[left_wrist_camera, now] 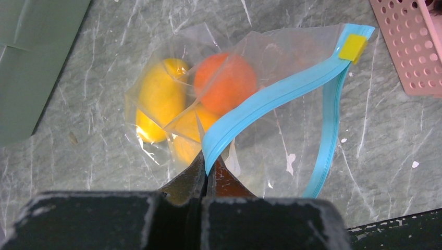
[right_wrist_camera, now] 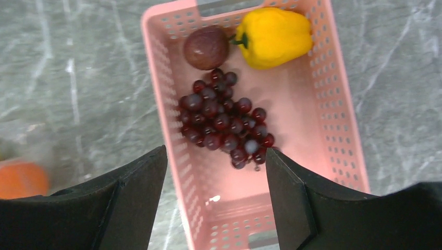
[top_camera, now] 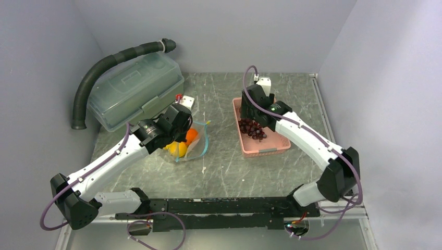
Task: Place the food in the zip-top bag and seal the zipper
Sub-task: Adjust the fake vegetable in the bin.
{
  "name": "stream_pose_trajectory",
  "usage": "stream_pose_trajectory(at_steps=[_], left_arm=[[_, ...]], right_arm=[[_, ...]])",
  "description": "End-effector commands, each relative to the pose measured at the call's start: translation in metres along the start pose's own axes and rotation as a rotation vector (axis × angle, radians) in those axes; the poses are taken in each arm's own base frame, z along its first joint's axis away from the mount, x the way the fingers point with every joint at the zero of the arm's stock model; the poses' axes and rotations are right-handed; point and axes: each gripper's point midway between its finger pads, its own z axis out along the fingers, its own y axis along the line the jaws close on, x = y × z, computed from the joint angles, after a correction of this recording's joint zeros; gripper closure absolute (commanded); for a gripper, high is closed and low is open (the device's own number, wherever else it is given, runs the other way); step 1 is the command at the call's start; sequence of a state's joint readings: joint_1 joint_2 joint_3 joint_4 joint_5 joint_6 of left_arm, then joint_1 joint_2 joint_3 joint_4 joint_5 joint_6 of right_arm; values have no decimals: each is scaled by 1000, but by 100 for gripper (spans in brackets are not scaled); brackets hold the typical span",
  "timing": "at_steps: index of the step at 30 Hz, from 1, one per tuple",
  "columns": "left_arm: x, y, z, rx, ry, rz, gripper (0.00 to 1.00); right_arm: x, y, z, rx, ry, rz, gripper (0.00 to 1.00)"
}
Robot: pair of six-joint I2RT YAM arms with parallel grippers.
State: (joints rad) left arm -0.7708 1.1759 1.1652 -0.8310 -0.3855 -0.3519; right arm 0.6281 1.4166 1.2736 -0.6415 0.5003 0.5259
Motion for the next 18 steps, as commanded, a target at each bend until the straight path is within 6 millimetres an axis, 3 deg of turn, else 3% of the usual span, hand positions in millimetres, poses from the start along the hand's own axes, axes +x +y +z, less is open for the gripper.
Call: stream_pose_trajectory(at_steps=[1, 9, 18], left_arm=[[-8, -1, -3, 18, -33, -1, 100], [-7, 0, -1, 10, -27, 2, 100], [-5, 0, 3, 7, -16, 5, 100]], right_arm=[[-22, -25, 14, 112, -21, -84, 26], [-23, -39, 59, 136, 73, -116, 19], [-10, -49, 111, 182, 173, -88, 17]])
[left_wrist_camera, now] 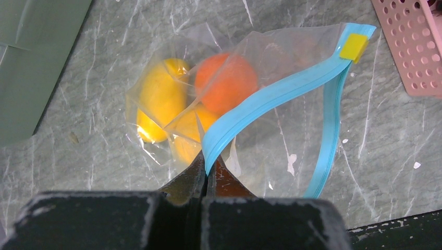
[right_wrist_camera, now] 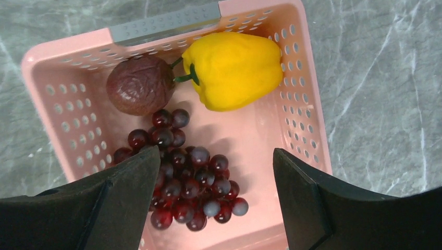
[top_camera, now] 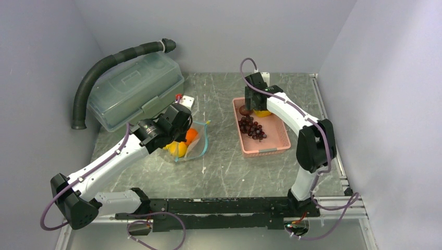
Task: Place the food in the zip-top bag and seal the zipper
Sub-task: Adjust the fake vegetable in the bin.
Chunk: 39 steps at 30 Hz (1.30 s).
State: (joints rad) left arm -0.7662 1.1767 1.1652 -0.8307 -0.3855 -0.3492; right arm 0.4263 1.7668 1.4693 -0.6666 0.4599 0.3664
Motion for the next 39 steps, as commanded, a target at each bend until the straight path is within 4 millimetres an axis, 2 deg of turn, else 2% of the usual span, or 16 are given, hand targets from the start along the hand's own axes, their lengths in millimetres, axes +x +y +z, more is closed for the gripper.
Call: stream_pose_trajectory(at_steps=[1, 8, 15, 25, 39], left_arm=[[-5, -1, 3, 9, -15, 5, 100], [-4, -1, 5, 10, -9, 5, 100], [-4, -1, 7, 11, -2, 1, 100], [-3, 1, 9, 5, 2, -2, 100], [-4, 3, 9, 3, 1, -6, 100]], right_arm=[[-12, -4, 15, 14, 13, 18, 16], [-16, -8, 39, 64, 36, 21, 19], [-25, -9, 54, 85, 41, 28, 20], [-12, -11, 78, 115, 83, 38, 22], [-12, -19, 95, 136, 92, 31, 29]])
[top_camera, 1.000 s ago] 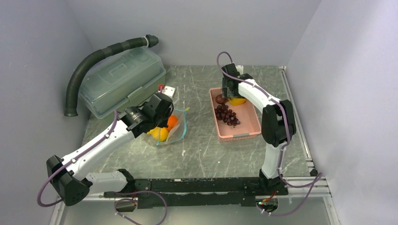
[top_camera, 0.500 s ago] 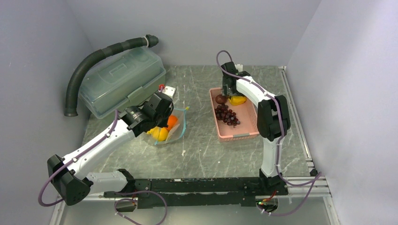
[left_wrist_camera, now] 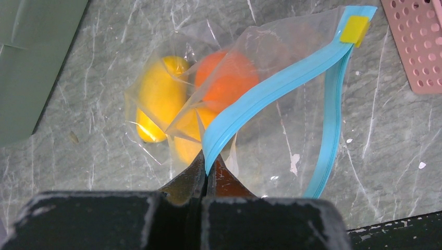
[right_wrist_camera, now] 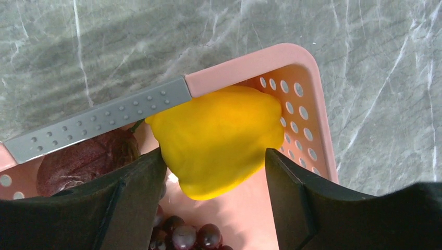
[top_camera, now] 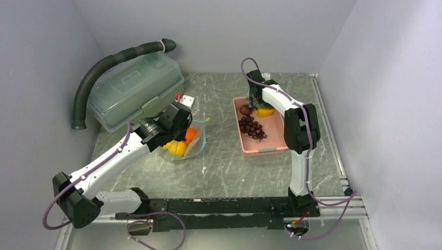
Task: Place the food in the zip-top bag and seal the zipper
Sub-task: Adjust the fake vegetable in the bin.
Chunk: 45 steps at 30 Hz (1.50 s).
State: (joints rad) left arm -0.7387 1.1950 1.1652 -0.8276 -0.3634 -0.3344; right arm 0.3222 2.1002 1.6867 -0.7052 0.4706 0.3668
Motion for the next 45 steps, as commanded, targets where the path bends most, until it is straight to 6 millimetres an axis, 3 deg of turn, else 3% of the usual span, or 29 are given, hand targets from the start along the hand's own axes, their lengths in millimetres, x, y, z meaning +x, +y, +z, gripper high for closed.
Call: stream_pose_trajectory(at_steps=[1, 5, 11, 15, 38, 45], left_arm=[[-6, -1, 2, 5, -22, -7, 100], [-6, -1, 2, 6, -21, -9, 100], [-7, 0, 1, 7, -24, -11, 100], [-6, 0, 1, 9, -24, -12, 100], [-8, -2, -2, 24, -33, -18, 100], [-8, -3, -3, 31, -32, -19, 100]], right_arm=[[-21, -4, 0, 11, -50, 22, 31], [-19, -4, 2, 7, -44, 23, 41], [-18, -8, -7, 4, -55, 36, 65], [-19, -12, -15, -2, -63, 46, 71], [-2, -15, -79, -88, -131, 90, 76], [24, -21, -89, -105, -125, 91, 76]])
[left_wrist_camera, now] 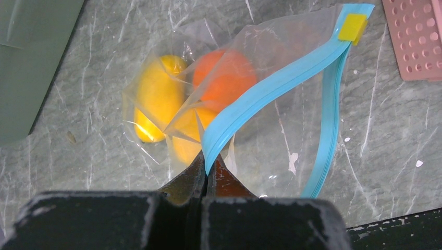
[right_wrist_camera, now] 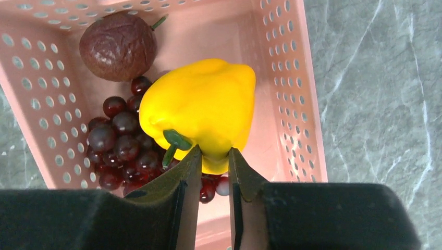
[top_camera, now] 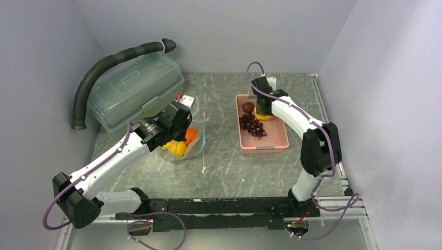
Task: Place the food in the zip-top bag and seal the zipper
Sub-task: Adjust the fake vegetable in the bin, then pick up the fake vegetable from the bin.
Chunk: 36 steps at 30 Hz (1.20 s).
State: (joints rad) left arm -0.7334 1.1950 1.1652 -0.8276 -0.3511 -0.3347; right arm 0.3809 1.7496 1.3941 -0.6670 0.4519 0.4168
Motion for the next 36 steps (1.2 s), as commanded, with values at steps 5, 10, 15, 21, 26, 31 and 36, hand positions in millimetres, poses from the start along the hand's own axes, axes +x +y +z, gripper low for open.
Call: stream_pose_trajectory(at_steps=[5, 10, 15, 21, 26, 31, 36], left_arm=[[-9, -3, -4, 28, -42, -16, 100], [-10, -3, -5, 29, -43, -17, 100], [-10, -2, -5, 29, -46, -18, 100], [-11, -2, -6, 28, -50, -20, 100], [-11, -2, -7, 30, -51, -20, 100], [-11, -1, -8, 29, -53, -21, 100], [-11, -1, -8, 28, -55, -22, 100]], right_arm=[[28, -11, -4, -3, -24, 30, 76], [55, -19, 4, 18, 20, 12, 72], [68, -31, -1, 47, 40, 8, 61], [61, -35, -22, 17, 5, 59, 52], [42, -33, -43, -33, -42, 101, 40], [22, -30, -55, -49, -76, 111, 29], [11, -25, -49, -37, -75, 95, 22]])
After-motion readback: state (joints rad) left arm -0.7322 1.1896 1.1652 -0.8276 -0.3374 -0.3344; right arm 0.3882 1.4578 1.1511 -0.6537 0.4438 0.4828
